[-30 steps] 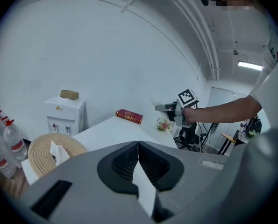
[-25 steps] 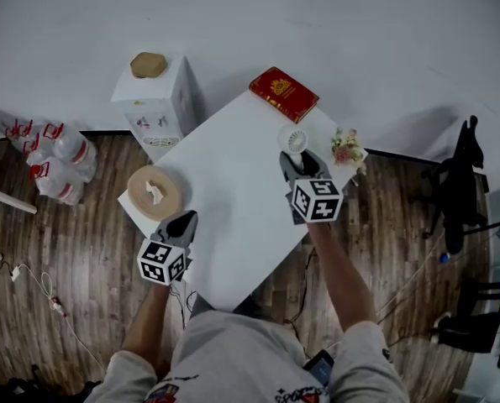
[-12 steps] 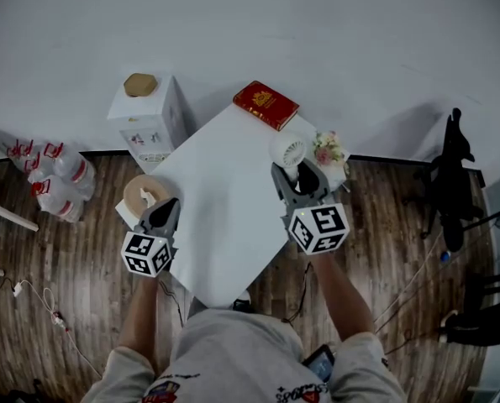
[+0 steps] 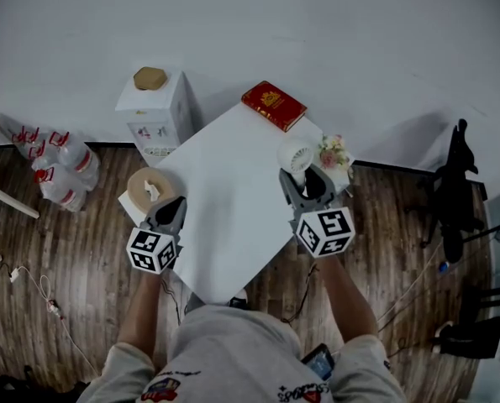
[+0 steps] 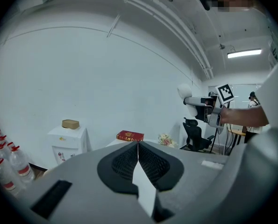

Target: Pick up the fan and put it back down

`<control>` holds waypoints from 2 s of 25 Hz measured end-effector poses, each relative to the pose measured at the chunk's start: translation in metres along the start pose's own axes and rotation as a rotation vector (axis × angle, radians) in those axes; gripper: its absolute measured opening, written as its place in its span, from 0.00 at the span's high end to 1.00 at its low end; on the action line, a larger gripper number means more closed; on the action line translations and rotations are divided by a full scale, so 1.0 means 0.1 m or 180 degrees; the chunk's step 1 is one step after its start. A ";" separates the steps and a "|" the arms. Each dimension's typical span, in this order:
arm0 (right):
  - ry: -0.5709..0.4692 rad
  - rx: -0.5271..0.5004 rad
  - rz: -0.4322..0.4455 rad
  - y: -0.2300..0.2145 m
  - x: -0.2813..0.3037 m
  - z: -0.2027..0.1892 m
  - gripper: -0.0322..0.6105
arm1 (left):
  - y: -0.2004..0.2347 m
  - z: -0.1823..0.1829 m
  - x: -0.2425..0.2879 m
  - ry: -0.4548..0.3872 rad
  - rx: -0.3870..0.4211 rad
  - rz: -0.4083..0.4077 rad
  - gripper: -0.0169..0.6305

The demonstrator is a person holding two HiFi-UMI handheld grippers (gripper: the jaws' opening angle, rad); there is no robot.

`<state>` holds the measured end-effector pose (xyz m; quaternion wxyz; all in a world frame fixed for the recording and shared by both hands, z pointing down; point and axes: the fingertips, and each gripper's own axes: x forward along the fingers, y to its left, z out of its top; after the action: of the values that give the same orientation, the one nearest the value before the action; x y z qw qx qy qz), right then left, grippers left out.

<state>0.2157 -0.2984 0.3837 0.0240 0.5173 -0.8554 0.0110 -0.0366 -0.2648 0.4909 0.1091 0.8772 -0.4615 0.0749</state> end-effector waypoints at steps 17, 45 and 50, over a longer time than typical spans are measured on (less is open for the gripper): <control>0.0705 -0.0264 0.0356 0.24 0.74 -1.05 0.65 | 0.26 -0.27 -0.22 0.0153 -0.0156 0.0270 0.97; 0.2616 -0.0420 0.0867 0.93 2.38 -3.71 0.65 | 1.57 -1.04 -0.85 0.0557 -0.0711 0.1008 0.97; 0.2730 -0.0483 0.0905 1.01 2.46 -3.86 0.65 | 1.69 -1.16 -0.96 0.0598 -0.0806 0.1077 0.97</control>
<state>0.0237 -0.4528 0.7823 0.4120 0.3403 -0.8291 0.1647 -0.2339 -0.2514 0.6017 0.2467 0.7559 -0.5955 0.1149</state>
